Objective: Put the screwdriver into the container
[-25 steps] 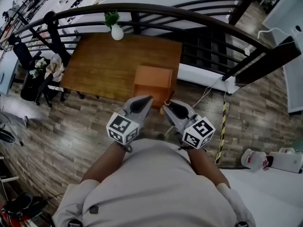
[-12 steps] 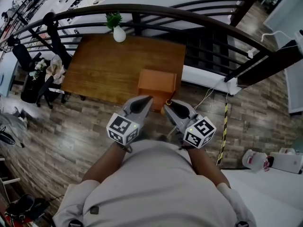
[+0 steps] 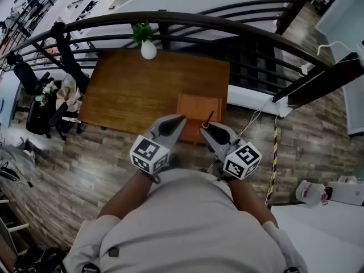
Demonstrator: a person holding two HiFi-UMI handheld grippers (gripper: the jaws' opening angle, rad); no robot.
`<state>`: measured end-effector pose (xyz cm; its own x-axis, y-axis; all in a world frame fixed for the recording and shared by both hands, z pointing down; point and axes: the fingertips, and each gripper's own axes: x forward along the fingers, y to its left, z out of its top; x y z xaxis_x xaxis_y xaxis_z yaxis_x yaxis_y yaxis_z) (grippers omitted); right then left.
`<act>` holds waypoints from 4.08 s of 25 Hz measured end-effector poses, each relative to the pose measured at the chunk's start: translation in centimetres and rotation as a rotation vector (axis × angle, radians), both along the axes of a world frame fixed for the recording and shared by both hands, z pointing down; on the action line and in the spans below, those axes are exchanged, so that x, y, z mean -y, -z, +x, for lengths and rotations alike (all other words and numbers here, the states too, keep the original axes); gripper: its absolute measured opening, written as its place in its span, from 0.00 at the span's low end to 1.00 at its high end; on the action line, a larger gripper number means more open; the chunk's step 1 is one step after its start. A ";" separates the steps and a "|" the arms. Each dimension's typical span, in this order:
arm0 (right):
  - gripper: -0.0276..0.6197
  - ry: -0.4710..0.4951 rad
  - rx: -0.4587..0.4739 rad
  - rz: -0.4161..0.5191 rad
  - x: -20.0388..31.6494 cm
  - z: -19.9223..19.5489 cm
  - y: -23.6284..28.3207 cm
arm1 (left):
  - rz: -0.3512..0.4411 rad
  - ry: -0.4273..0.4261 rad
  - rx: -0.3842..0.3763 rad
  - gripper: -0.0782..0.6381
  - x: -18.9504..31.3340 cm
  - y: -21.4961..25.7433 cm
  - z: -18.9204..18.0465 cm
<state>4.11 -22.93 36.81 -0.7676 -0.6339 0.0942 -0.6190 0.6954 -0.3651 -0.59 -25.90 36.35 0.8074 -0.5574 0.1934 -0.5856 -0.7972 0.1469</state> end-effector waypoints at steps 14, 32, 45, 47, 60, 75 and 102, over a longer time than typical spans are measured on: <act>0.16 -0.059 -0.027 -0.011 4.9 -6.3 -1.4 | -0.034 -0.069 -0.009 0.11 4.7 -1.7 -6.3; 0.16 -0.020 -0.106 -0.077 10.5 -3.0 -6.3 | -0.132 -0.032 0.034 0.11 9.6 -6.0 -5.0; 0.16 0.042 -0.211 -0.220 12.3 1.3 -14.6 | -0.245 -0.049 0.120 0.11 12.2 -13.4 -1.2; 0.16 0.056 -0.232 -0.235 12.4 1.6 -15.9 | -0.255 -0.052 0.136 0.11 12.4 -14.4 -0.8; 0.16 0.145 -0.337 -0.339 13.5 1.7 -24.5 | -0.338 -0.051 0.229 0.11 13.8 -22.3 -0.1; 0.16 0.250 -0.444 -0.439 12.9 1.5 -32.5 | -0.441 -0.081 0.299 0.11 13.3 -30.0 0.4; 0.16 0.338 -0.655 -0.575 10.9 0.7 -41.6 | -0.556 -0.107 0.400 0.11 11.6 -38.4 0.5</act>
<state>4.85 -33.81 78.40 -0.5859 -0.1087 0.8031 -0.6212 0.6965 -0.3590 -0.05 -37.54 74.79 0.6592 -0.2102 0.7220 -0.6023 -0.7225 0.3396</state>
